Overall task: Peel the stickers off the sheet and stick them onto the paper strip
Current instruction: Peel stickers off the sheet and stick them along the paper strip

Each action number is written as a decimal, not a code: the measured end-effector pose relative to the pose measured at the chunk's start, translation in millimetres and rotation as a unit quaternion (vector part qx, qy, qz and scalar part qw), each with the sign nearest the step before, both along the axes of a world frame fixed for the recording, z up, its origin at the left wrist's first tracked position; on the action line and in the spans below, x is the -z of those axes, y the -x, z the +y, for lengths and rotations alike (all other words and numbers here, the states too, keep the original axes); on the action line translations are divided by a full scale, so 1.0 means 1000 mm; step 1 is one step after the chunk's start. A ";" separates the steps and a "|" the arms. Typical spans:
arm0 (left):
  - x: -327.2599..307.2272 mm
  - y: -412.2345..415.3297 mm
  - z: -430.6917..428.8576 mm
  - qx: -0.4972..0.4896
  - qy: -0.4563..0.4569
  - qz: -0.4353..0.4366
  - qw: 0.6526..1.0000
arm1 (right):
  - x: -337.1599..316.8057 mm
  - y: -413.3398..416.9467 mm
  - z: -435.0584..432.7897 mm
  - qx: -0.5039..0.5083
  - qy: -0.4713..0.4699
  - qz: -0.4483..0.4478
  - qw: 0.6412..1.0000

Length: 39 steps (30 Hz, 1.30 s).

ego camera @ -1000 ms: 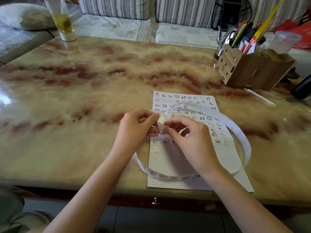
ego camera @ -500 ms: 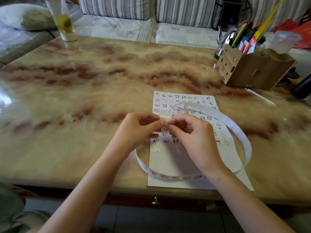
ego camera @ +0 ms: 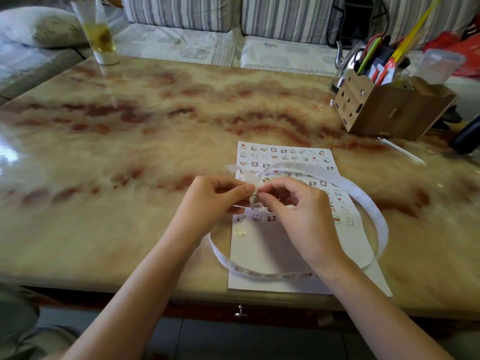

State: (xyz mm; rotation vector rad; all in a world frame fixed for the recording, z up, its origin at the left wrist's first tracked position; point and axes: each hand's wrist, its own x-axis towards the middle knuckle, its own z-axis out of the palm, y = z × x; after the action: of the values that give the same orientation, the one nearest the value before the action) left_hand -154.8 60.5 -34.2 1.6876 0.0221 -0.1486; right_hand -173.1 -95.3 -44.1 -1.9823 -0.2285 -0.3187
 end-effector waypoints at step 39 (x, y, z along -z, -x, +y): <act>0.012 -0.002 0.002 -0.049 -0.195 -0.038 0.979 | 0.002 0.009 -0.008 -0.015 0.031 0.262 0.964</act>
State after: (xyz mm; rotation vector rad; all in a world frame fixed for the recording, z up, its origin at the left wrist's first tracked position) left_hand -153.0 62.3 -45.9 2.0780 0.0826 -0.0038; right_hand -182.3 -103.1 -46.0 -2.0458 0.0739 0.2393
